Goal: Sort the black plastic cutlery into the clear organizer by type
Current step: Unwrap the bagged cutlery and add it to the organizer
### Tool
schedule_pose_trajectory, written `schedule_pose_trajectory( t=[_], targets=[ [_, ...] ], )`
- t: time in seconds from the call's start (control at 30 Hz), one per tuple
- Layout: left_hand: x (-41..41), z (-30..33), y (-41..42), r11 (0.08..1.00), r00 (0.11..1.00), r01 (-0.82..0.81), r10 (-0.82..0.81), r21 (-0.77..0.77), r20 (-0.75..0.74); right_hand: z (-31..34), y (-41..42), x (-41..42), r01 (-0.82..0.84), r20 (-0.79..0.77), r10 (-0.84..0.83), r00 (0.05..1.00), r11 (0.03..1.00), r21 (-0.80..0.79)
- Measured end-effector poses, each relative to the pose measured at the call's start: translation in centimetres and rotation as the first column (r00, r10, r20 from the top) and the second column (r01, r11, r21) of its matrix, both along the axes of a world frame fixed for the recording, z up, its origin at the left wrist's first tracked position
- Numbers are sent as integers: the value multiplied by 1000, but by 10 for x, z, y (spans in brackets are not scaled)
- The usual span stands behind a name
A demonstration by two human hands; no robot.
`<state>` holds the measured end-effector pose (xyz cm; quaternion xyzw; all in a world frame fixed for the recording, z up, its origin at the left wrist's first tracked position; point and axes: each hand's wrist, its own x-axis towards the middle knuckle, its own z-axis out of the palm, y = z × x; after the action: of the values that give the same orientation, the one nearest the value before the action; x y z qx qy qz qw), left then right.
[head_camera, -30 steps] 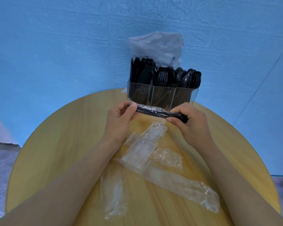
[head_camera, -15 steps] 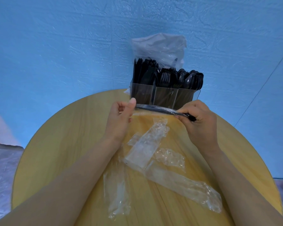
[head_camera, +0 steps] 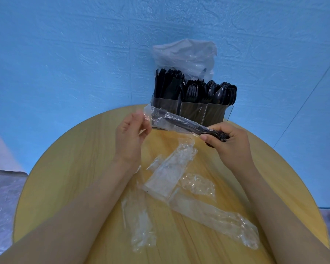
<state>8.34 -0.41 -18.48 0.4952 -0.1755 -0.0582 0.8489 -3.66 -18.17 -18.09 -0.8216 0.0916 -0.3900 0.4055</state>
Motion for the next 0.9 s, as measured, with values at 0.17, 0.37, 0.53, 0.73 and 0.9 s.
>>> schedule_pose_trajectory(
  t=[0.17, 0.37, 0.53, 0.73, 0.9],
  targets=[
    [3, -1, 1, 996, 988, 79, -75, 28, -136, 2, 2, -2, -106, -135, 120, 984, 989, 104],
    [-1, -5, 0, 952, 970, 241, -234, 189, -61, 1, -1, -5, -143, -241, 171, 955, 981, 130],
    [-8, -3, 1, 934, 974, 202, -224, 293, 43, 2, 1, -4, -113, -224, 143, 964, 984, 141],
    [-6, -4, -2, 946, 999, 27, -36, 324, 22, 5, -2, -3, -49, 77, 18, 997, 902, 430],
    [-7, -5, -2, 927, 999, 51, -52, 372, -8, 3, -6, -2, 30, 125, -82, 989, 927, 373]
  ],
)
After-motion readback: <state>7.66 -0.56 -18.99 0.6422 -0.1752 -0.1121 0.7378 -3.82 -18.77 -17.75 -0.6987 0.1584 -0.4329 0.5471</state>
